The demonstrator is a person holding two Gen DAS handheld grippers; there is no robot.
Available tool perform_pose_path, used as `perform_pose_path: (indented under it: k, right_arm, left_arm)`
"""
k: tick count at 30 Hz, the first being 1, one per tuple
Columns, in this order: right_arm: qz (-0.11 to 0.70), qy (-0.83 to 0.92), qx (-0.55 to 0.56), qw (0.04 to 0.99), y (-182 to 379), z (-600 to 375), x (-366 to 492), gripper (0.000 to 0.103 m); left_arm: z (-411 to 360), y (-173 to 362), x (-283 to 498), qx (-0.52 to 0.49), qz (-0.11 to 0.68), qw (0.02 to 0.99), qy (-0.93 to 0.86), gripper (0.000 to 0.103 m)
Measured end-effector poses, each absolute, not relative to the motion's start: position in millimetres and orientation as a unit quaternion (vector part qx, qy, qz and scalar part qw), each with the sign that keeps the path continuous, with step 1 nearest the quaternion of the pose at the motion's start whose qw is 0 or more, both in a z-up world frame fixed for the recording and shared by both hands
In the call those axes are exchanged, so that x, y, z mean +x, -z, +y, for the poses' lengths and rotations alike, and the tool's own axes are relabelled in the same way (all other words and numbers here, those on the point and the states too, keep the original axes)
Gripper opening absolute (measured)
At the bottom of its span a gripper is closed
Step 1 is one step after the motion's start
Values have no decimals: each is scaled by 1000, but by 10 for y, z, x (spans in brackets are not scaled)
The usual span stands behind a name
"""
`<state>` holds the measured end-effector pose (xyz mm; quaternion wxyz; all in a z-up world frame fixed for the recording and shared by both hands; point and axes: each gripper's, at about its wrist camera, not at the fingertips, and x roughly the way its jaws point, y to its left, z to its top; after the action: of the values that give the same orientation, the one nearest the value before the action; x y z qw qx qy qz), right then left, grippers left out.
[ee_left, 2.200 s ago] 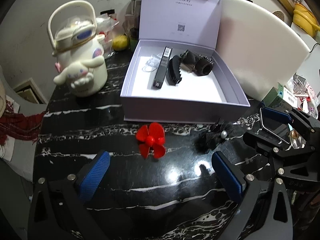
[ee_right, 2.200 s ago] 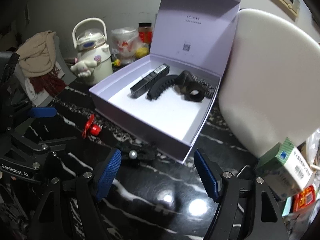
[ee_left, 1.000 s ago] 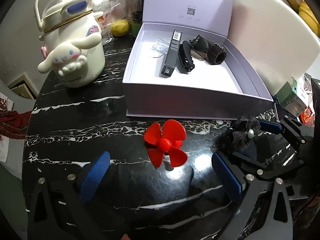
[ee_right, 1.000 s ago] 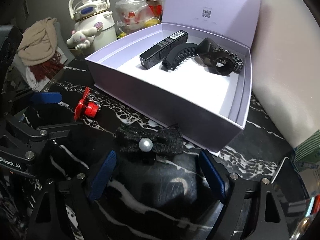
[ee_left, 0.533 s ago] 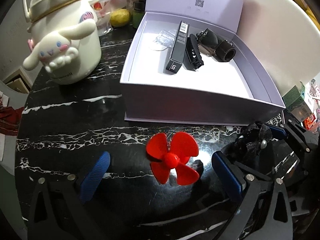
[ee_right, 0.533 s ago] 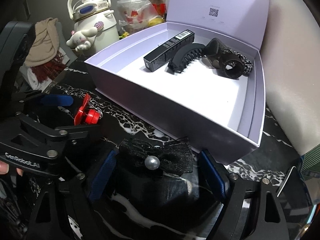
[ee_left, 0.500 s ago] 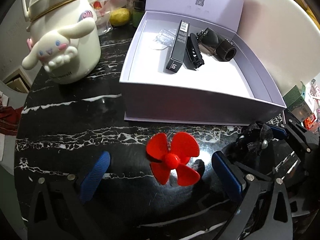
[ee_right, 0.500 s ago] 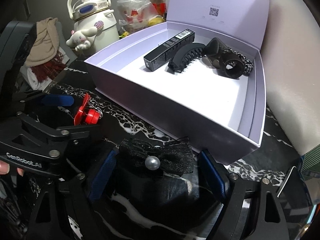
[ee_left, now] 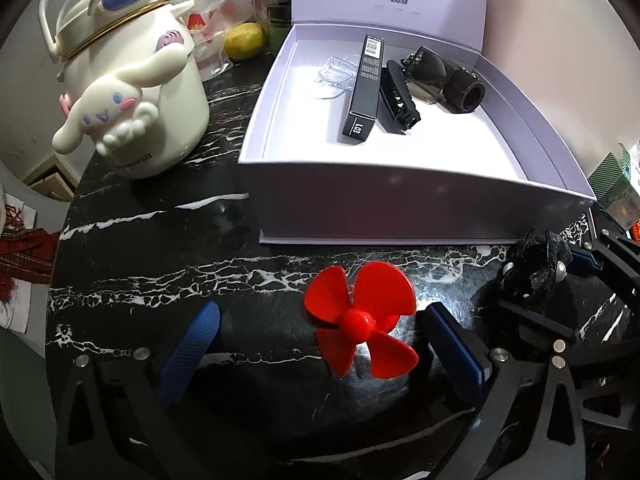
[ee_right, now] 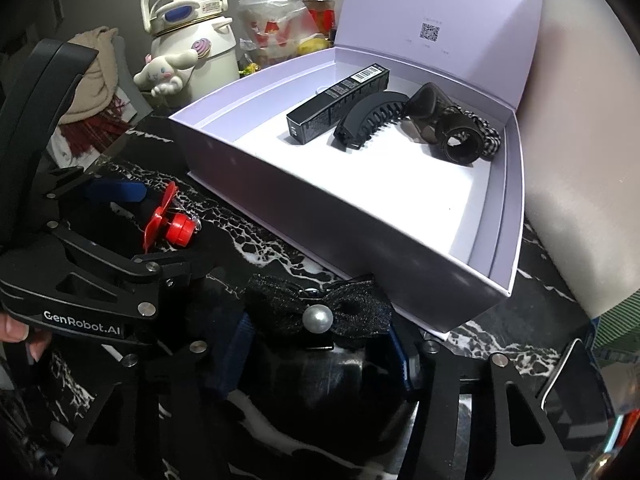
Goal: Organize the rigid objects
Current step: 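Grasp the red flower clip with the left tool while the right tool grasps the black lace bow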
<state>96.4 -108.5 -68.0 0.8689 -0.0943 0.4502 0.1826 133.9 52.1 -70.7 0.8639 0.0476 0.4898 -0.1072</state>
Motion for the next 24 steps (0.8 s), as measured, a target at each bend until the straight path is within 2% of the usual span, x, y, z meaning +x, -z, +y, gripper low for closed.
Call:
perform_pose_path:
  k: [2, 5, 7, 8, 10, 15, 24]
  right_arm:
    - [451, -182, -96, 869, 678, -1094, 946, 55]
    - [451, -178, -98, 869, 676, -1123, 914, 54]
    - [452, -175, -97, 869, 676, -1130, 902, 53]
    - [453, -175, -97, 869, 673, -1139, 892, 52]
    - [453, -173, -98, 869, 668, -1155, 868, 49]
    - [452, -174, -99, 869, 652, -1194, 800, 39]
    - [454, -179, -92, 868, 660, -1285, 568, 38]
  left_arm:
    - [513, 702, 1300, 47, 486, 866, 107, 101]
    - [496, 675, 1239, 48, 478, 870, 111, 84]
    - [494, 653, 1195, 48, 472, 873, 113, 67]
    - [493, 642, 1177, 46, 468, 875, 114, 62]
    - [485, 623, 1144, 45, 463, 877, 120, 42]
    - [414, 621, 995, 50, 460, 874, 145, 42]
    - [331, 643, 645, 56, 463, 870, 162, 42]
